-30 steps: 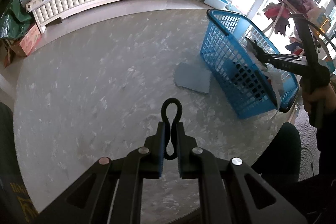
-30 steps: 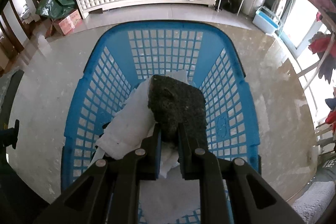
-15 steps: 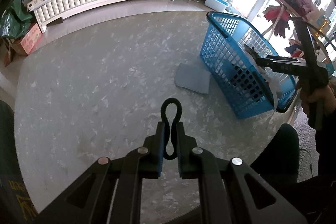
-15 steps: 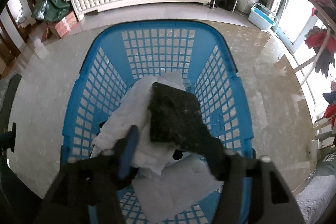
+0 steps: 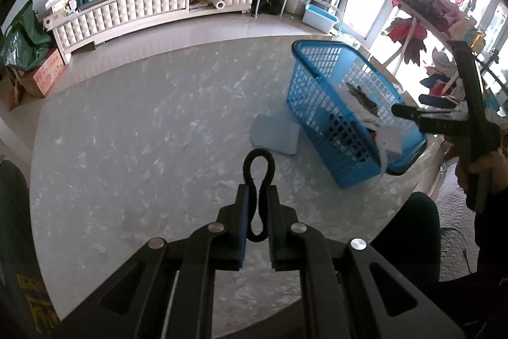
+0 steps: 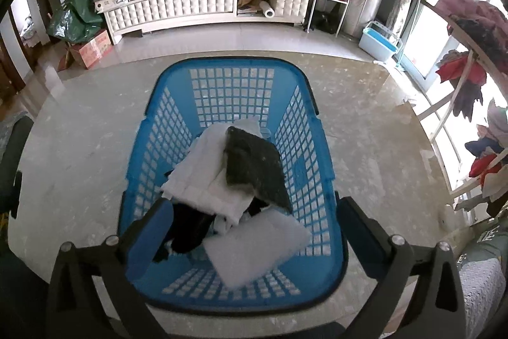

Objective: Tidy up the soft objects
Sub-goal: 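Carry the black ring into the basket and open the left tool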

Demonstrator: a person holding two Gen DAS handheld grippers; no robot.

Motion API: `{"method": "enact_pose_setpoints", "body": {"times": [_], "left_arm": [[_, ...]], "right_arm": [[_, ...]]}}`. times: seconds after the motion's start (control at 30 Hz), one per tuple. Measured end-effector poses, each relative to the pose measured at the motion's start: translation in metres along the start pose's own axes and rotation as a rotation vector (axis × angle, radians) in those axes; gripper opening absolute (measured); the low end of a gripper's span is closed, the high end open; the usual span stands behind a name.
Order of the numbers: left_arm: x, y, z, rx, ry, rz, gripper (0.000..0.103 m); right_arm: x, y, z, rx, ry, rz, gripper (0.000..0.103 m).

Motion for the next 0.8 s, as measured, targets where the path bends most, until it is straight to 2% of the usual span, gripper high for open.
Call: {"method": "enact_pose_setpoints", "body": {"times": [0.1,0.43,0.8], "left_arm": [[0.002,0.010,0.007,-0.004,-0.009,0.019,0.008],[0.015,0.022,0.052,-0.014,-0.072,0.048,0.009],[0.045,0.012,0.109,-0.033,-0.186,0.045,0.009]], "right_arm": [[-0.004,0.002,-0.003,-0.014,0.002,-0.005,0.103],[-0.018,0.021,-0.002,0.046,-0.035,0.038,0.103],[-0.025,0.019,0.008,0.080,-0.046,0.064,0.103]]}}
Point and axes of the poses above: each gripper's, at about its wrist camera, not at the fingertips, and y roughly against the way its jaws point, z to its right, x to its top, the point moved 4 cm from there along -y, roughly the way its jaws point, and after that the axes turned 1 degree about -y, right-handed, at the moved point
